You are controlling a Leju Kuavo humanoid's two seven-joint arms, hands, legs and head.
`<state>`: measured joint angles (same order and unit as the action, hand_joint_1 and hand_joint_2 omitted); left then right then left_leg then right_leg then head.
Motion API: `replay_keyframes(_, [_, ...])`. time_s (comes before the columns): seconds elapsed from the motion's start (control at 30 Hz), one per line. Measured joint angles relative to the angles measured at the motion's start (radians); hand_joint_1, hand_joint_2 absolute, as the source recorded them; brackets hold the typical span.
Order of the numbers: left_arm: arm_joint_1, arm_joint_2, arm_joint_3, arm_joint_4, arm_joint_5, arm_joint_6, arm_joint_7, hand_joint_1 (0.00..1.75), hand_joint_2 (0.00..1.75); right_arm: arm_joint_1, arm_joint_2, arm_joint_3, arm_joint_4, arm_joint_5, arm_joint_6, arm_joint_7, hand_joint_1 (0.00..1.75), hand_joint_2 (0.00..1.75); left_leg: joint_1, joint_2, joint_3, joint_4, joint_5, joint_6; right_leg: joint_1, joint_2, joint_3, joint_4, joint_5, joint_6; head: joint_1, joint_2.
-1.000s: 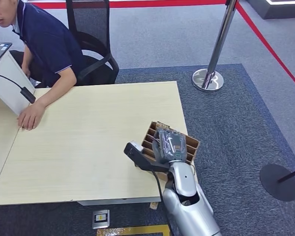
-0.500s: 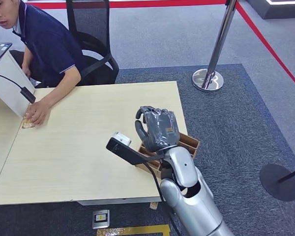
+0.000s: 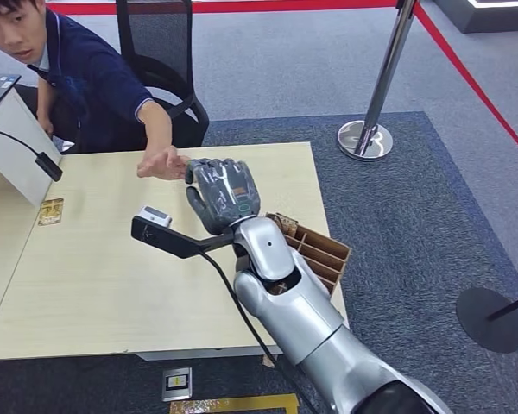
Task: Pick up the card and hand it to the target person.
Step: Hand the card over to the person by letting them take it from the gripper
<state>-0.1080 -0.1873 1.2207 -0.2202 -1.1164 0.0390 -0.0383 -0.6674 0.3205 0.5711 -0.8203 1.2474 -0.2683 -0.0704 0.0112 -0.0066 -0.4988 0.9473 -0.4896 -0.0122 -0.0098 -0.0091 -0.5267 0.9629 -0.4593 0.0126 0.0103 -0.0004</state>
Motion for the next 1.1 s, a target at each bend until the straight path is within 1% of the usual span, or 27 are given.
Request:
replay_keyframes(0.1, [0.000, -0.002, -0.004, 0.002, -0.004, 0.002, 0.017, 0.00, 0.00, -0.031, 0.003, 0.021, 0.069, -0.052, -0.004, 0.000, 1.75, 1.75, 0.000, 0.000, 0.000, 0.000, 0.000, 0.000, 0.000, 0.000, 0.000, 0.000, 0.000, 0.000, 0.000, 0.000])
replay_keyframes(0.17, [0.000, -0.003, -0.004, 0.003, -0.005, 0.006, 0.023, 0.00, 0.00, -0.051, 0.004, 0.056, 0.110, -0.114, -0.005, 0.012, 1.75, 1.75, 0.000, 0.000, 0.000, 0.000, 0.000, 0.000, 0.000, 0.000, 0.000, 0.000, 0.000, 0.000, 0.000, 0.000])
replay_keyframes(0.33, [0.000, -0.006, -0.005, 0.004, -0.004, 0.014, 0.025, 0.00, 0.00, -0.092, 0.004, 0.203, 0.179, -0.288, -0.005, 0.053, 1.75, 1.75, 0.000, 0.000, 0.000, 0.000, 0.000, 0.000, 0.000, 0.000, 0.000, 0.000, 0.000, 0.000, 0.000, 0.000])
replay_keyframes(0.6, [0.001, -0.007, -0.005, 0.004, 0.004, 0.014, 0.019, 0.00, 0.00, -0.129, 0.004, 0.402, 0.215, -0.445, -0.003, 0.075, 1.75, 1.75, 0.000, 0.000, 0.000, 0.000, 0.000, 0.000, 0.000, 0.000, 0.000, 0.000, 0.000, 0.000, 0.000, 0.000])
replay_keyframes(0.63, [0.001, -0.007, -0.005, 0.004, 0.005, 0.014, 0.018, 0.00, 0.00, -0.132, 0.004, 0.418, 0.218, -0.457, -0.004, 0.077, 1.68, 1.75, 0.000, 0.000, 0.000, 0.000, 0.000, 0.000, 0.000, 0.000, 0.000, 0.000, 0.000, 0.000, 0.000, 0.000])
replay_keyframes(0.67, [0.001, -0.007, -0.005, 0.004, 0.006, 0.014, 0.017, 0.00, 0.00, -0.134, 0.004, 0.431, 0.220, -0.471, -0.008, 0.078, 1.34, 1.75, 0.000, 0.000, 0.000, 0.000, 0.000, 0.000, 0.000, 0.000, 0.000, 0.000, 0.000, 0.000, 0.000, 0.000])
replay_keyframes(0.73, [0.001, -0.008, -0.005, 0.004, 0.008, 0.014, 0.017, 0.00, 0.00, -0.138, 0.004, 0.447, 0.224, -0.502, -0.022, 0.075, 0.47, 1.75, 0.000, 0.000, 0.000, 0.000, 0.000, 0.000, 0.000, 0.000, 0.000, 0.000, 0.000, 0.000, 0.000, 0.000])
replay_keyframes(0.77, [0.001, -0.008, -0.005, 0.004, 0.009, 0.015, 0.018, 0.00, 0.00, -0.138, 0.003, 0.450, 0.225, -0.518, -0.033, 0.070, 0.10, 1.75, 0.000, 0.000, 0.000, 0.000, 0.000, 0.000, 0.000, 0.000, 0.000, 0.000, 0.000, 0.000, 0.000, 0.000])
replay_keyframes(0.8, [0.001, -0.008, -0.005, 0.004, 0.010, 0.015, 0.019, 0.00, 0.00, -0.138, 0.003, 0.451, 0.226, -0.534, -0.046, 0.061, 0.00, 1.75, 0.000, 0.000, 0.000, 0.000, 0.000, 0.000, 0.000, 0.000, 0.000, 0.000, 0.000, 0.000, 0.000, 0.000])
replay_keyframes(0.87, [0.001, -0.009, -0.005, 0.004, 0.012, 0.019, 0.021, 0.00, 0.00, -0.137, 0.003, 0.446, 0.228, -0.560, -0.074, 0.030, 0.00, 1.75, 0.000, 0.000, 0.000, 0.000, 0.000, 0.000, 0.000, 0.000, 0.000, 0.000, 0.000, 0.000, 0.000, 0.000])
replay_keyframes(0.93, [0.002, -0.010, -0.004, 0.004, 0.016, 0.025, 0.022, 0.00, 0.00, -0.128, 0.003, 0.420, 0.219, -0.568, -0.096, -0.017, 0.00, 1.75, 0.000, 0.000, 0.000, 0.000, 0.000, 0.000, 0.000, 0.000, 0.000, 0.000, 0.000, 0.000, 0.000, 0.000])
replay_keyframes(1.03, [0.003, -0.010, -0.002, 0.004, 0.023, 0.032, 0.022, 0.00, 0.00, -0.074, -0.001, 0.338, 0.142, -0.524, -0.086, -0.071, 0.00, 1.75, 0.000, 0.000, 0.000, 0.000, 0.000, 0.000, 0.000, 0.000, -0.001, 0.000, 0.000, 0.000, 0.000, 0.000])
replay_keyframes(1.1, [0.003, -0.010, 0.002, 0.004, 0.028, 0.033, 0.022, 0.00, 0.00, 0.009, -0.015, 0.254, 0.013, -0.483, -0.058, -0.100, 0.00, 1.75, 0.000, 0.000, 0.000, 0.000, 0.000, 0.000, 0.000, 0.000, -0.001, -0.001, 0.000, 0.000, 0.000, 0.000])
